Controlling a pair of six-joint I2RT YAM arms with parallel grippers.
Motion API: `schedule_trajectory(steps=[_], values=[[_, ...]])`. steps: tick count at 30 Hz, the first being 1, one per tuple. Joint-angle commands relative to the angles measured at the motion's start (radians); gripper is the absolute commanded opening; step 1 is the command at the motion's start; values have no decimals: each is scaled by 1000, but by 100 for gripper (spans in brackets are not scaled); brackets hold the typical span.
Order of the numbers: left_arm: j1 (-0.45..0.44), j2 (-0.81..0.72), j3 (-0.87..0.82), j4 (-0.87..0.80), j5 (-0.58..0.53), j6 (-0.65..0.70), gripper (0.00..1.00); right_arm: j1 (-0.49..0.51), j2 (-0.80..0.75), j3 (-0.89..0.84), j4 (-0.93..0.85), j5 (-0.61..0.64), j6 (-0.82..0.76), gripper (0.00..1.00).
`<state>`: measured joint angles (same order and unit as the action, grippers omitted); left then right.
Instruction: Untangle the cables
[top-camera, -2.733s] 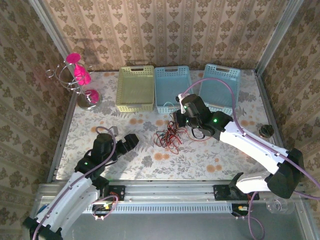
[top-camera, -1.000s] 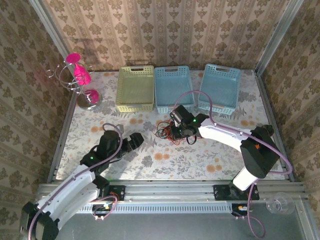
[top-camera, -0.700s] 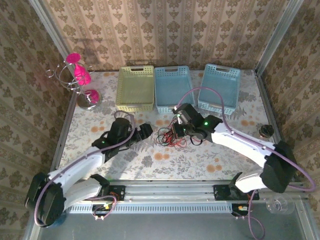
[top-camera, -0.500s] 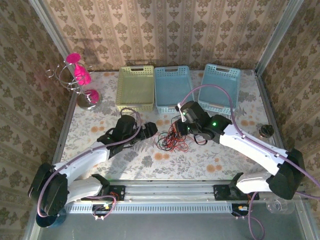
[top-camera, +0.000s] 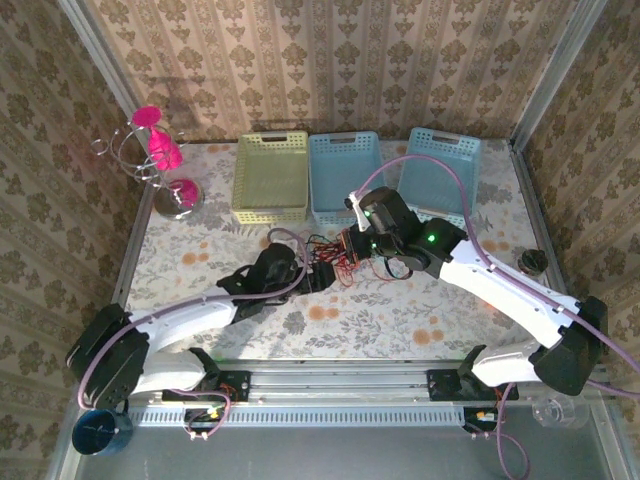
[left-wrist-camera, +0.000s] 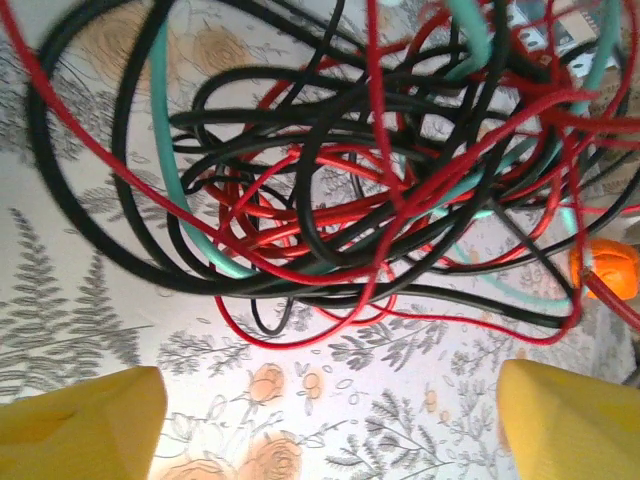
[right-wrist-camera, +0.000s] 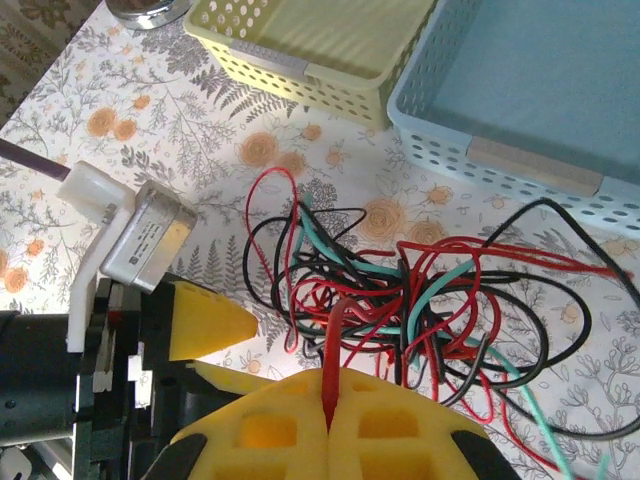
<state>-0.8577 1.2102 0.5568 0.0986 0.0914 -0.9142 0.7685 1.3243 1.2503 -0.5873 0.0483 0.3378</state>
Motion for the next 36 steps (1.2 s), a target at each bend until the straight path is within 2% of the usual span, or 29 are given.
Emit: schedule_trajectory(steps=[1,7,13,15,18,23,27,32,36], values=[[-2,-98,-17,-72,-95,16,82,5,-6,32,22,-17,-18,0],[22,-309,-29,-248,-200,33,87,-8,102,111,45,-13,-34,0],[100,-417,-53,-319,-180,34,88,-8,118,160,127,22,-29,0],[116,-429,-60,-320,-170,36,89,-3,78,94,168,15,-1,0],[130,-430,-66,-319,-163,44,90,12,-23,-126,261,-9,75,0],[145,-408,-85,-291,-145,53,90,49,-122,-494,303,-127,162,17],[155,-373,-83,-270,-116,60,90,83,-202,-628,174,-150,149,32],[155,-336,-80,-248,-100,56,90,69,-327,-593,-29,-26,131,48],[157,-326,-80,-243,-91,43,90,36,-297,-456,-28,80,147,46]])
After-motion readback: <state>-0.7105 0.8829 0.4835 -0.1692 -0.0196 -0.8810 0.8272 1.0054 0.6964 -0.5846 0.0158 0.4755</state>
